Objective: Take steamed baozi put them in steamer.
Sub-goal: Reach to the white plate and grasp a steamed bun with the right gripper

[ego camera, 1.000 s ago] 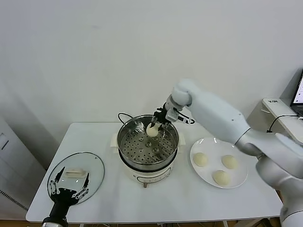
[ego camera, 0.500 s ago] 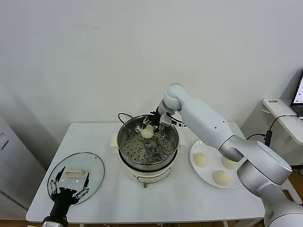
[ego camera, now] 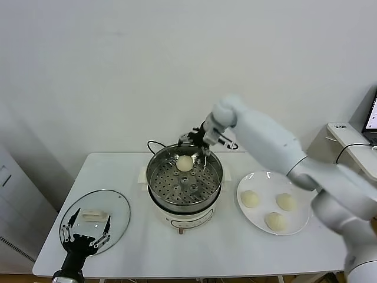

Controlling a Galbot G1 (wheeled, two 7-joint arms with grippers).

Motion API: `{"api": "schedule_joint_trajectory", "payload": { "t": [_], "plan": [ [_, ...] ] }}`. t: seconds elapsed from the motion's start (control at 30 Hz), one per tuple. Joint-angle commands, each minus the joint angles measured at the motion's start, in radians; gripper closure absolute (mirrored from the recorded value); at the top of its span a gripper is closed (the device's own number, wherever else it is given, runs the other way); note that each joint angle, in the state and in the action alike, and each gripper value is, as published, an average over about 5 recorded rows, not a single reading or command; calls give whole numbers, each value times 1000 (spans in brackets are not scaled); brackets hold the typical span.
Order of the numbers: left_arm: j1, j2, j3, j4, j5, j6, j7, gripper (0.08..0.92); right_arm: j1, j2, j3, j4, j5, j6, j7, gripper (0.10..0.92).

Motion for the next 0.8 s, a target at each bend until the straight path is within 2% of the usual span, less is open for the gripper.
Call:
{"api": "schedule_joint_trajectory", "payload": {
  "t": [0.03,0.2,0.43,0.57,0.8],
  "plan": [
    [-2,-1,5,-2,8,2,0,177,231,-194,-275,-38,542,-473,-54,203],
    [-11,-9,19,-5,25,4,-1,177,192,-272,-285,-93,454,-497,-116,203],
    [-15,-8,28,-5,40,9,-2,177,-99,-372,-145,53,271,-491,-85,203],
    [-15,-9,29,-7,43,11,-3,177,-229,-363,-65,68,181,-467,-72,203],
    [-8,-12,24,-4,42,9,-4,177,-326,-314,10,6,90,-438,-64,203]
  ]
}}
